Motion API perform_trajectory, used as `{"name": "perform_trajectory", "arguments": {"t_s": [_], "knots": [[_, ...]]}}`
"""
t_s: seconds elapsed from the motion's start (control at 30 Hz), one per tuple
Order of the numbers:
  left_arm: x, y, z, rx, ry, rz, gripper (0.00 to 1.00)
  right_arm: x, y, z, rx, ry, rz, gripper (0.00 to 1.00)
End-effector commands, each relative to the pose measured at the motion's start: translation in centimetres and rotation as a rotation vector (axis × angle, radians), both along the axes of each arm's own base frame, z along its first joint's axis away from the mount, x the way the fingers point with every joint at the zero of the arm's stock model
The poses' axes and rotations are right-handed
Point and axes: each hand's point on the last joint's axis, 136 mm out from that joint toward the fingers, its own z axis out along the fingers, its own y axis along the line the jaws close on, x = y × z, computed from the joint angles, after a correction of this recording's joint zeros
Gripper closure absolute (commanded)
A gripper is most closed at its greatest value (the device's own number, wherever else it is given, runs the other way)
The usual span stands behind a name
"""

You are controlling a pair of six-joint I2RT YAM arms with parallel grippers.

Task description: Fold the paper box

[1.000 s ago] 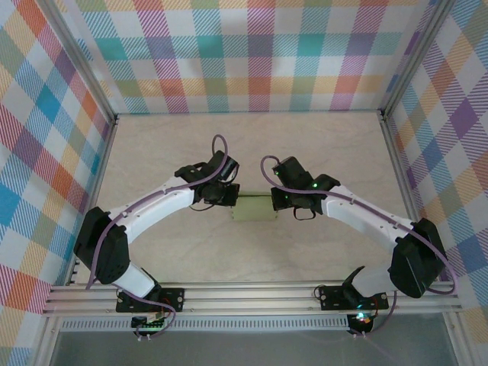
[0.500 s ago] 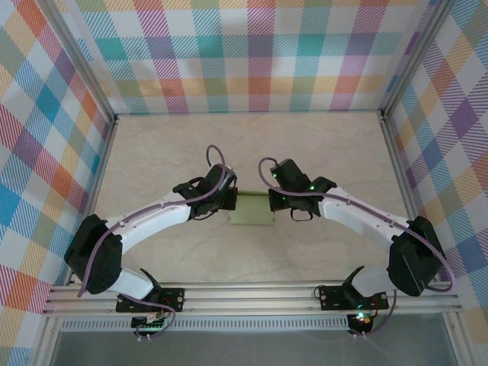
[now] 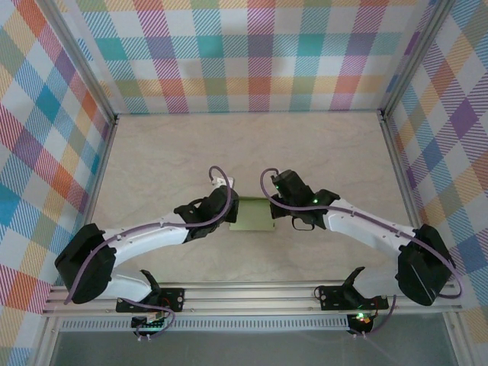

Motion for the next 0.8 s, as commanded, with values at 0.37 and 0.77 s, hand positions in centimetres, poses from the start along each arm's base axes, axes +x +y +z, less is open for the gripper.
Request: {"name": "perform_trajectory", "arguments": {"t_s": [0.37,0.77], "knots": [[-1.2,2.3,-0.7,-0.041,-0.157,0.032,1.00,-1.5,2.4,0.3,0.028,-0.202,0.126,1.00],[-2.5,3.5,-2.9,-0.030,-0.204,0.027,1.00,-2.6,2.9,-0.4,0.053,-0.248,0.171,1.00]]}}
